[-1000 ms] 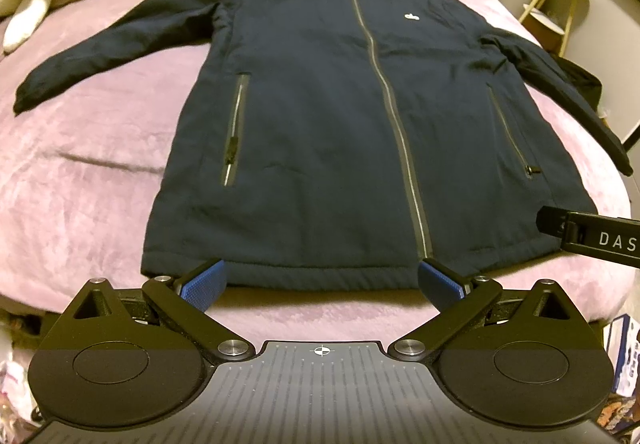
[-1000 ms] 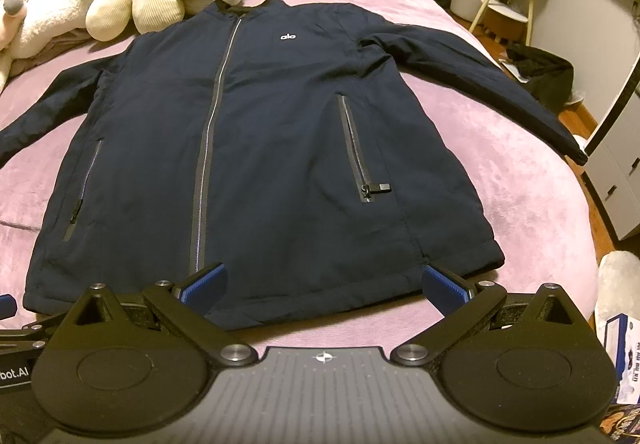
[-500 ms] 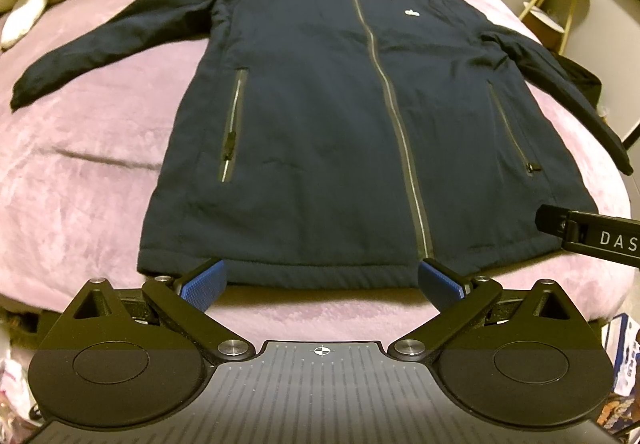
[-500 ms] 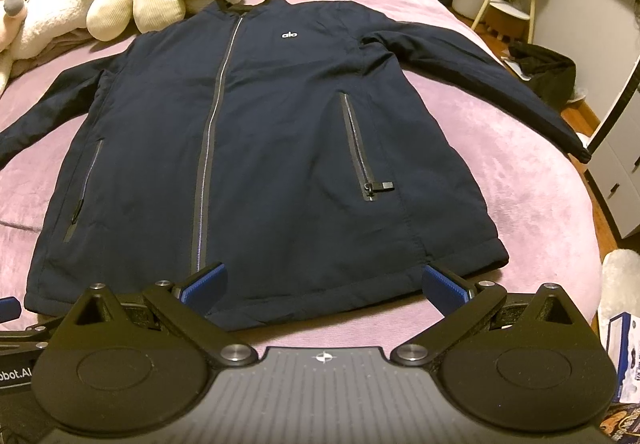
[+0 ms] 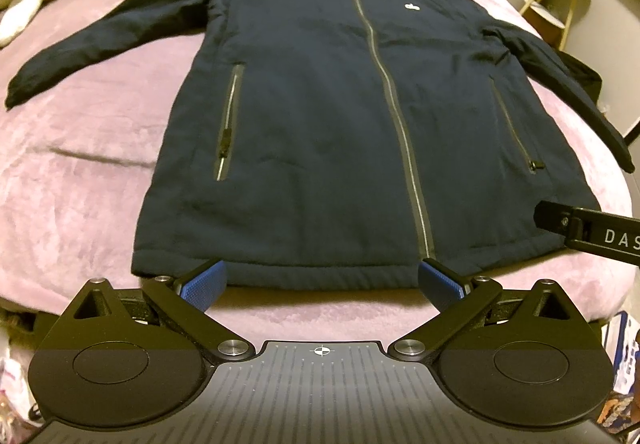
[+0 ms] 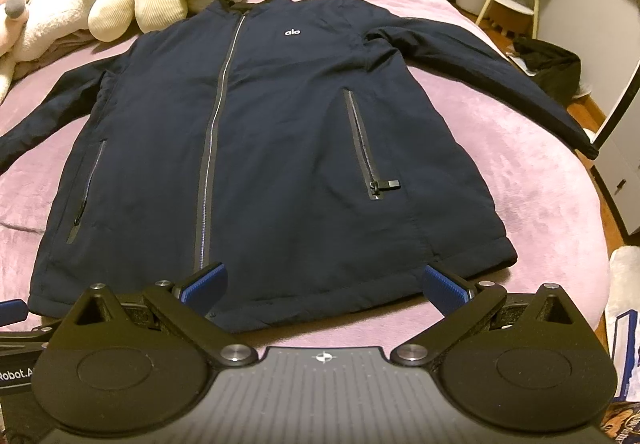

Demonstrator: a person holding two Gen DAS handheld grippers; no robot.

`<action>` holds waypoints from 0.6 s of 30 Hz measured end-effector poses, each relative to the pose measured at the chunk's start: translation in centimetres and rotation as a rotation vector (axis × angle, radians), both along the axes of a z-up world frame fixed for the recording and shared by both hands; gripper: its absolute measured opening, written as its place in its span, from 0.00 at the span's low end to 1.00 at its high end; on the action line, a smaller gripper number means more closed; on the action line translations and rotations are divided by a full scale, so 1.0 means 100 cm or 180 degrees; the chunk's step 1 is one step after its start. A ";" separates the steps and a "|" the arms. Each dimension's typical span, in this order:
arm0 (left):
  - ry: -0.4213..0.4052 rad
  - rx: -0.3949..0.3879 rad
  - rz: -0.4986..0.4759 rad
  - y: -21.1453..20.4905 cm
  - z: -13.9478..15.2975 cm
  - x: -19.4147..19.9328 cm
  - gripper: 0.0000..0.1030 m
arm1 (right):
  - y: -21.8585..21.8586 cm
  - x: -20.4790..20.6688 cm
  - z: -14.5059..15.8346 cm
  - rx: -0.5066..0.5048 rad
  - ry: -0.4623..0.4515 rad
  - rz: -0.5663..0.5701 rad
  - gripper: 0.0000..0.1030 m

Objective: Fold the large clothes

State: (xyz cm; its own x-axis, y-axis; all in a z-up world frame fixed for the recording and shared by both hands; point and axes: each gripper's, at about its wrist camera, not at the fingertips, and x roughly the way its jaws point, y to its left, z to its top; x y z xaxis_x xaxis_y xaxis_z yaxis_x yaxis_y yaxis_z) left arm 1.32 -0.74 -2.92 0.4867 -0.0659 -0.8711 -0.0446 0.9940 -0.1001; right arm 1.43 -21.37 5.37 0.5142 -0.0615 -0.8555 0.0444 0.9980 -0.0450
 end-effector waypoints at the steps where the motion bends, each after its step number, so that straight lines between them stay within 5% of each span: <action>1: 0.0004 -0.0003 -0.0004 0.000 -0.001 0.001 1.00 | 0.000 0.000 0.000 0.0010 -0.0004 0.0005 1.00; 6: -0.0102 0.0034 -0.0047 -0.001 -0.004 0.010 1.00 | -0.007 0.001 -0.001 0.0257 -0.0174 0.0088 1.00; 12: -0.0484 -0.0049 -0.0199 0.006 -0.002 0.043 1.00 | -0.051 0.011 -0.008 0.1021 -0.0754 0.0028 1.00; 18: -0.0601 0.0352 -0.0009 0.006 -0.001 0.114 1.00 | -0.153 0.063 -0.015 0.1448 -0.1110 -0.0825 1.00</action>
State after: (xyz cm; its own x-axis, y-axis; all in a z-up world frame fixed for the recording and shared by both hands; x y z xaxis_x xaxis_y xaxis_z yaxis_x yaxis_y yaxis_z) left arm 12.73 -0.11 -2.98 0.6418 0.0234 -0.7665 -0.0327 0.9995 0.0032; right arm 7.70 -36.67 3.91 0.7848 0.1092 -0.6101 0.2230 0.8687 0.4423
